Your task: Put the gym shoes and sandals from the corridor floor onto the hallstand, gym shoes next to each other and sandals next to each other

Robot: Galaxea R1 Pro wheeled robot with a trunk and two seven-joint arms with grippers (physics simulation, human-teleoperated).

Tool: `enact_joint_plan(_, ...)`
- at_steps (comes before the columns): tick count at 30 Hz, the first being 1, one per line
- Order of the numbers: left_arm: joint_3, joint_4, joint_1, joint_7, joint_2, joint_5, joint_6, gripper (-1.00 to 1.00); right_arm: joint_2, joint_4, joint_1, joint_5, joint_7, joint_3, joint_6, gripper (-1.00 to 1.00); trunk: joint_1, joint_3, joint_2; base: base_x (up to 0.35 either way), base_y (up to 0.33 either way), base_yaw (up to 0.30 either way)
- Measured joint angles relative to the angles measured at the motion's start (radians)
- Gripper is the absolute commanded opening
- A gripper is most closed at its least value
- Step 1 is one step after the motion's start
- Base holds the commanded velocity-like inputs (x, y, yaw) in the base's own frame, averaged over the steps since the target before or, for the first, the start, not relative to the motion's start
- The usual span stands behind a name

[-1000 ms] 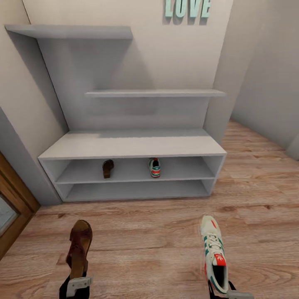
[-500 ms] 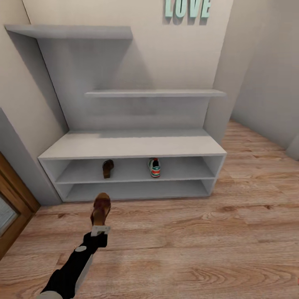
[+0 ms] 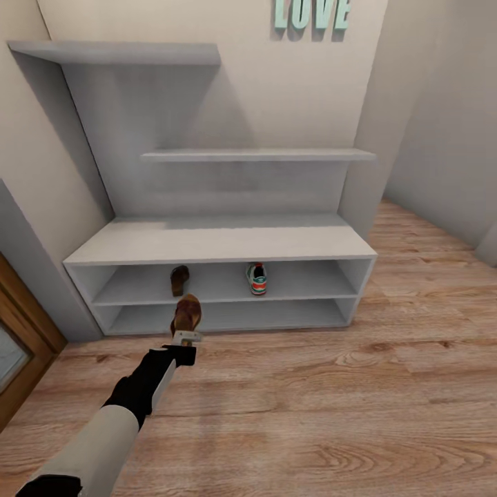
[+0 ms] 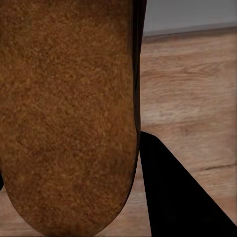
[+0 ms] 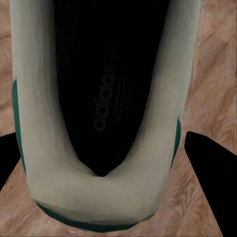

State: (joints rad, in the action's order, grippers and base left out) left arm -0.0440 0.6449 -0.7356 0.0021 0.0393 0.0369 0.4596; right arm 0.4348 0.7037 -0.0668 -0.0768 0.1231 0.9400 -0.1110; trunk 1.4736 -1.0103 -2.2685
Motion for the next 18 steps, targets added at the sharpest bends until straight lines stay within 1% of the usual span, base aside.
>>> enact_joint_plan(4,-0.002,-0.001,0.002,0.001,-0.001,0.000,0.002,-1.00,-0.003,0.032,0.000,-0.001,0.016,-0.002,0.002,-1.00,0.000,0.000,0.000,0.202,0.000,0.000)
enact_joint_plan(9,-0.002,-0.005,0.003,-0.001,-0.001,0.000,0.002,-1.00,-0.007,0.040,0.000,-0.001,0.021,-0.003,0.001,-1.00,-0.001,0.000,0.000,0.317,-0.012,0.000)
enact_joint_plan(18,0.005,-0.011,0.003,0.003,-0.002,-0.004,-0.001,-1.00,-0.013,0.042,0.000,-0.001,0.022,-0.002,0.003,-1.00,-0.001,-0.004,0.000,0.328,-0.073,0.000)
